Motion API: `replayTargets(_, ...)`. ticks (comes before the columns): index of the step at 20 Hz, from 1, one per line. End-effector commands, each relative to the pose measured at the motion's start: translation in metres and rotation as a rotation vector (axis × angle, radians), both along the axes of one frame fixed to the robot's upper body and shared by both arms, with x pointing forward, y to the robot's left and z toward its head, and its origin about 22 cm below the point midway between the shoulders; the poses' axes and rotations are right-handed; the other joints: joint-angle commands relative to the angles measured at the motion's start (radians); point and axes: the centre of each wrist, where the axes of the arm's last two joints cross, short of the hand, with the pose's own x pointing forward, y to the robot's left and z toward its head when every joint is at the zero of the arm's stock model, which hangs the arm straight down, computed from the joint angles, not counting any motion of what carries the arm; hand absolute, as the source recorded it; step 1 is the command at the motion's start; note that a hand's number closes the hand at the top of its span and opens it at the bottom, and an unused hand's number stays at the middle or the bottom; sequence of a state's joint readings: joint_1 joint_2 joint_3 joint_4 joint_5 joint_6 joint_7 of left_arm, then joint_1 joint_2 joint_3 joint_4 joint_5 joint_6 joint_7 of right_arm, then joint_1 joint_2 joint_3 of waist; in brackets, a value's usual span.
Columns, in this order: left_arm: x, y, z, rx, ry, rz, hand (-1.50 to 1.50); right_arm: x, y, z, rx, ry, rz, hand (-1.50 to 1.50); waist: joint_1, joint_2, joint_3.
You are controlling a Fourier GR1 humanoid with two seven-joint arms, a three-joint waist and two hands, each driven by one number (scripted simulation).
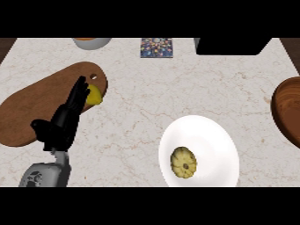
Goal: Pick the sweet potato from the plate and place it in the bowl
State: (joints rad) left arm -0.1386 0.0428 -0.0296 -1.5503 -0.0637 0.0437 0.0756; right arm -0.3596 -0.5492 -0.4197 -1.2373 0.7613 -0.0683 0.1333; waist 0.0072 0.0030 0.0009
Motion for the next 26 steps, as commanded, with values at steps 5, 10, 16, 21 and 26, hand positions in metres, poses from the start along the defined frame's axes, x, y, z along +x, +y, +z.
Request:
replayTargets(5,0.016,-0.001,0.005,0.008,-0.008,0.0,0.0,-0.001,-0.044,-0.038,0.283,0.092,0.099,-1.5,0.001,0.004,0.001)
replayTargets(10,0.001,0.018,-0.007,0.005,0.011,0.016,0.0,-0.016,-0.039,-0.074,0.331,-0.017,0.172,-1.5,-0.005,-0.002,0.0)
replayTargets(16,0.001,0.013,0.0,0.003,0.012,0.006,0.0,-0.012,-0.059,-0.034,0.353,-0.299,0.178,-1.5,-0.006,-0.002,0.0)
replayTargets(21,-0.004,0.004,0.002,0.014,0.012,0.014,0.0,-0.025,-0.06,-0.007,0.49,-0.348,0.164,-1.5,-0.017,-0.006,-0.002)
replayTargets(26,-0.007,0.002,-0.002,0.007,0.027,0.013,0.0,-0.072,-0.093,-0.015,0.58,-0.353,0.144,-1.5,-0.016,-0.005,-0.001)
